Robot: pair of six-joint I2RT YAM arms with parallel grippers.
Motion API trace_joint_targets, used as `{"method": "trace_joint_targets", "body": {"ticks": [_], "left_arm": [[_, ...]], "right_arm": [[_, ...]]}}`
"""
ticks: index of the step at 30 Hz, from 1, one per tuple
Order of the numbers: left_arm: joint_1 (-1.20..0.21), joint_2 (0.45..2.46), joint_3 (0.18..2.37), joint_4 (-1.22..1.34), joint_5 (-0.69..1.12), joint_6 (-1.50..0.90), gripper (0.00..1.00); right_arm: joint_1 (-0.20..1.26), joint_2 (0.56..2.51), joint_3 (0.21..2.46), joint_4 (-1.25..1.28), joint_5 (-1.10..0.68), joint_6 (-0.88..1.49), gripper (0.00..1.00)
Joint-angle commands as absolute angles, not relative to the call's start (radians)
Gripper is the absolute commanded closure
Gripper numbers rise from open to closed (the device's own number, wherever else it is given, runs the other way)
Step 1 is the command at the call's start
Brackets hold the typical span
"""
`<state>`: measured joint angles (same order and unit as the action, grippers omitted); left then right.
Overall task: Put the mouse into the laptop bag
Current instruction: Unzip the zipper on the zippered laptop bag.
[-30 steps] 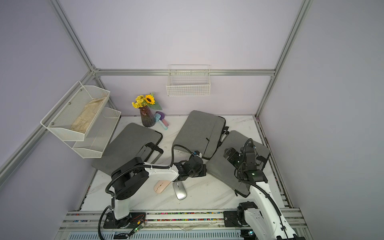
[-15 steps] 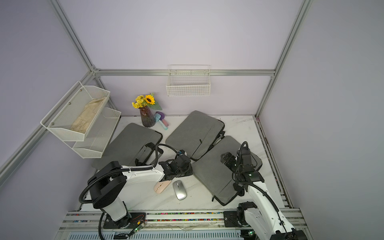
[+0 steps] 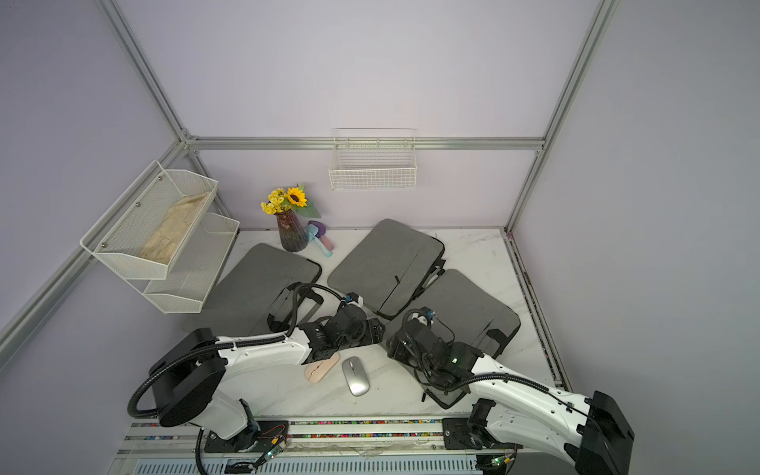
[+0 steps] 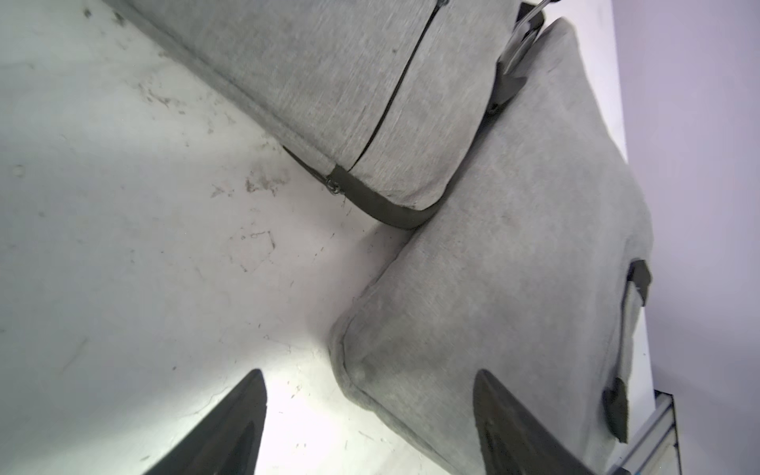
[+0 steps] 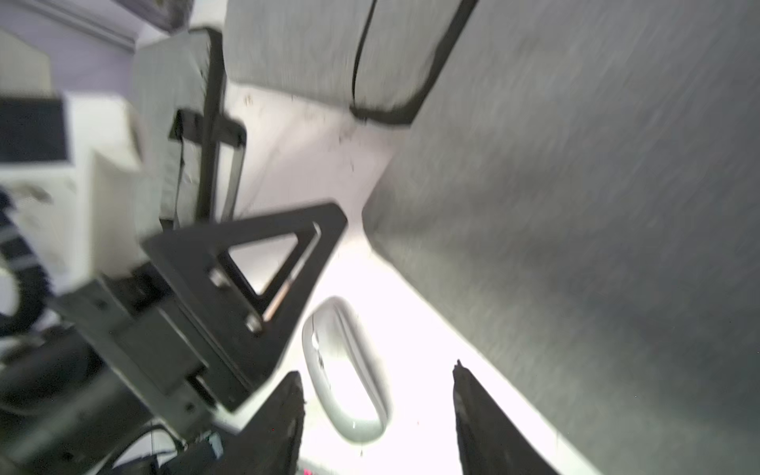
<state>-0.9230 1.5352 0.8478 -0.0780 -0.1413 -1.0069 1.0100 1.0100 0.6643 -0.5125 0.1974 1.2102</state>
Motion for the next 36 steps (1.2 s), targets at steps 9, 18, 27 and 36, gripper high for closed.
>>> {"method": "trace_joint_targets", "body": {"ticks": [9,18,27,36], "left_arm": [[-0.918,1.220,0.645,-0.146,-0.243,-1.005,0.19],[-0.917,1.140,0.597,-0.162,-0.216,-1.014,0.17],[-0.917,1.152,0.599,-0.151,-0.211,-1.022,0.17],[-0.917,1.178,0.609,-0.137,-0.201,-1.023,0.17]], "right_arm": [[1.417,1.187,0.629,-0.706,0.351,1.745,0.43],[1.459,1.057,0.479,-0.698,0.333,1.837,0.43],[1.463,0.997,0.466,-0.803,0.354,1.877,0.43],[1.462,1.043,0.492,-0.833,0.340,1.927,0.43]]}}
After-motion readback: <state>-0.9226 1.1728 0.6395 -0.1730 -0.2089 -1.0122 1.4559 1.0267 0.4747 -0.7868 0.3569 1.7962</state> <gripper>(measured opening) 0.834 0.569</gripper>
